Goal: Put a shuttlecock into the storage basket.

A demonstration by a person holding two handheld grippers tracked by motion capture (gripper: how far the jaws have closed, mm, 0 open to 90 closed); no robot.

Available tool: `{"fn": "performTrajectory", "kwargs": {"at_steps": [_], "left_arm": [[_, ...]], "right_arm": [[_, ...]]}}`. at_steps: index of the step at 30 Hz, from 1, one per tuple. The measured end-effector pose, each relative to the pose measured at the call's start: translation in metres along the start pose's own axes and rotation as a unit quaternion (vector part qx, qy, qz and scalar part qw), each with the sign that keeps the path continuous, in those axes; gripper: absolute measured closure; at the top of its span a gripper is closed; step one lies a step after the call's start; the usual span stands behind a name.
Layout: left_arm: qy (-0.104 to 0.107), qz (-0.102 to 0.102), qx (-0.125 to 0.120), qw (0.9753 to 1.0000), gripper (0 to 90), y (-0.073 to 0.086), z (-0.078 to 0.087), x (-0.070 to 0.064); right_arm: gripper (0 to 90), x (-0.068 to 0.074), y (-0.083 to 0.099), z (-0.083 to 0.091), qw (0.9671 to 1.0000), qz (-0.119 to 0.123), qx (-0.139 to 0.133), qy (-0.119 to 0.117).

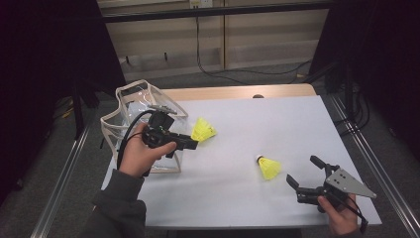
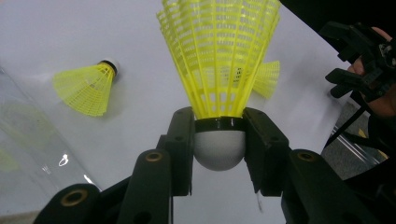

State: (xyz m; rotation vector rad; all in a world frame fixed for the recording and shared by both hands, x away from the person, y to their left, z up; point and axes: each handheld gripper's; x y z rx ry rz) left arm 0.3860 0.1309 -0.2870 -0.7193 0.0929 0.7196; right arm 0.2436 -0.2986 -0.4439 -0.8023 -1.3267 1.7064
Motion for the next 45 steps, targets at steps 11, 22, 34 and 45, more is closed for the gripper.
{"fn": "performTrajectory", "kwargs": {"at_steps": [11, 22, 34, 45], "left_arm": [[0.0, 0.002, -0.005, 1.0, 64.9, -0.006, 0.007, 0.002], [-0.007, 0.005, -0.009, 0.9999, 64.9, -0.01, 0.013, 0.004], [-0.01, 0.005, -0.012, 0.9999, 64.9, -0.014, 0.021, 0.006], [-0.017, 0.003, -0.013, 0.9998, 64.9, -0.018, 0.026, 0.011]], "right_arm": [[0.7, 0.0, 0.0, 0.0, 1.0, 0.0, -0.001, 0.0], [0.6, 0.0, 0.0, 0.0, 1.0, 0.0, -0.001, -0.001], [0.6, 0.0, 0.0, 0.0, 1.0, 0.0, -0.001, 0.001], [0.6, 0.0, 0.0, 0.0, 1.0, 0.001, -0.001, 0.001]]}}
Point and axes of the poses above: each handheld gripper's, and its own axes: z roughly backward along the jaws, y roughly out of its underside, x roughly to its left, and after that the axes turned 6 degrees about x, right-handed
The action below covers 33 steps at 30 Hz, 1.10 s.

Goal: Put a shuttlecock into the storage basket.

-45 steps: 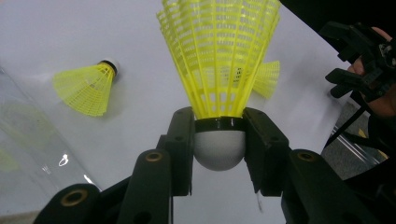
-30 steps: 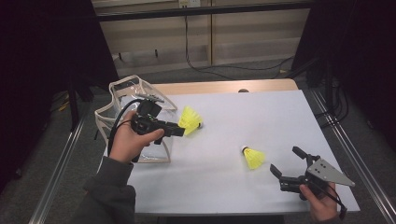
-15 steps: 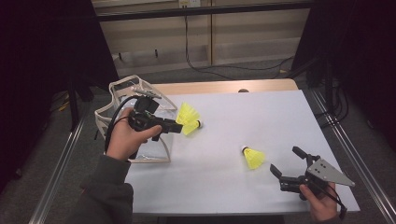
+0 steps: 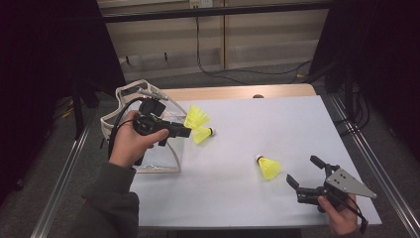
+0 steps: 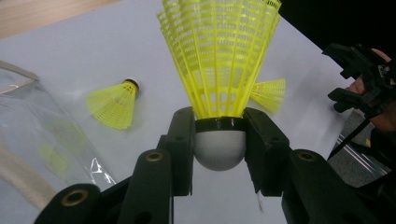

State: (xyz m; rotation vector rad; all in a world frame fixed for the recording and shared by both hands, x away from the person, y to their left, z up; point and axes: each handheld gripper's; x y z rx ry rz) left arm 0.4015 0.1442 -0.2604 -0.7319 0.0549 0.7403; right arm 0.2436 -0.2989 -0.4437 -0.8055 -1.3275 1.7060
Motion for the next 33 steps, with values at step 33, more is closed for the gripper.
{"fn": "performTrajectory", "kwargs": {"at_steps": [33], "left_arm": [[-0.028, 0.007, -0.008, 0.9996, 65.0, -0.008, 0.015, 0.011]], "right_arm": [[0.6, 0.0, 0.0, 0.0, 1.0, 0.001, 0.0, 0.0]]}}
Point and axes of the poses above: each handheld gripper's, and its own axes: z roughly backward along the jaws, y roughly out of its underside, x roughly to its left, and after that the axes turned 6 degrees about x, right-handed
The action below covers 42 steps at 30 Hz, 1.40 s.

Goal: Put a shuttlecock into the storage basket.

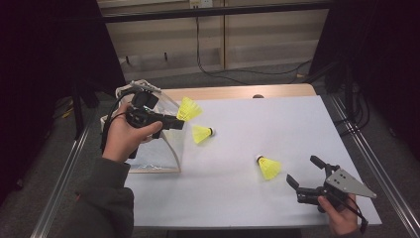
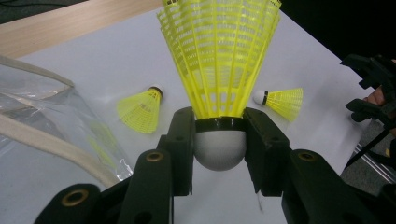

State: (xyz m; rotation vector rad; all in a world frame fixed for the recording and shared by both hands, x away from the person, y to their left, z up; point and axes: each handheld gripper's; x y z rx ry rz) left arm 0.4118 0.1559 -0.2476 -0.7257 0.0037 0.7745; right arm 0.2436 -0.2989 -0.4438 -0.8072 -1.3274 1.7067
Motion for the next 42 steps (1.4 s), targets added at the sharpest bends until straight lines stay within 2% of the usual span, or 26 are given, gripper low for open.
{"fn": "performTrajectory", "kwargs": {"at_steps": [42], "left_arm": [[-0.027, 0.02, -0.012, 0.9994, 65.0, -0.006, 0.017, 0.021]], "right_arm": [[0.6, 0.0, 0.0, 0.0, 1.0, -0.001, 0.001, 0.001]]}}
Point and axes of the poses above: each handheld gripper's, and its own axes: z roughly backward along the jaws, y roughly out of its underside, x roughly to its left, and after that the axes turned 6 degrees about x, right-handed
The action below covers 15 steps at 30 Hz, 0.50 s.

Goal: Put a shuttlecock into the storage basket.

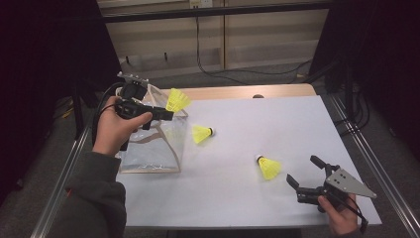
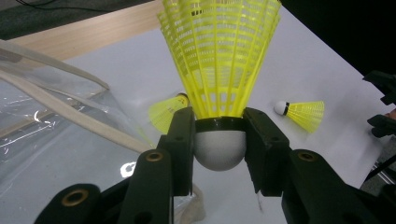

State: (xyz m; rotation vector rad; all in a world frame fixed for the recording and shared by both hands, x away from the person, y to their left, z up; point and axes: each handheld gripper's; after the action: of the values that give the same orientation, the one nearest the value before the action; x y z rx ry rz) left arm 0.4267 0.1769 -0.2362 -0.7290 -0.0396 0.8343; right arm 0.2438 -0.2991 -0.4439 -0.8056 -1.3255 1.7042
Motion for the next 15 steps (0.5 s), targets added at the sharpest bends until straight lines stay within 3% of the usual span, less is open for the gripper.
{"fn": "performTrajectory", "kwargs": {"at_steps": [15], "left_arm": [[-0.007, 0.007, -0.007, 0.9999, 65.0, -0.0028, 0.0071, 0.0049]], "right_arm": [[0.7, -0.0001, 0.0, 0.0, 1.0, -0.001, 0.0, 0.0]]}}
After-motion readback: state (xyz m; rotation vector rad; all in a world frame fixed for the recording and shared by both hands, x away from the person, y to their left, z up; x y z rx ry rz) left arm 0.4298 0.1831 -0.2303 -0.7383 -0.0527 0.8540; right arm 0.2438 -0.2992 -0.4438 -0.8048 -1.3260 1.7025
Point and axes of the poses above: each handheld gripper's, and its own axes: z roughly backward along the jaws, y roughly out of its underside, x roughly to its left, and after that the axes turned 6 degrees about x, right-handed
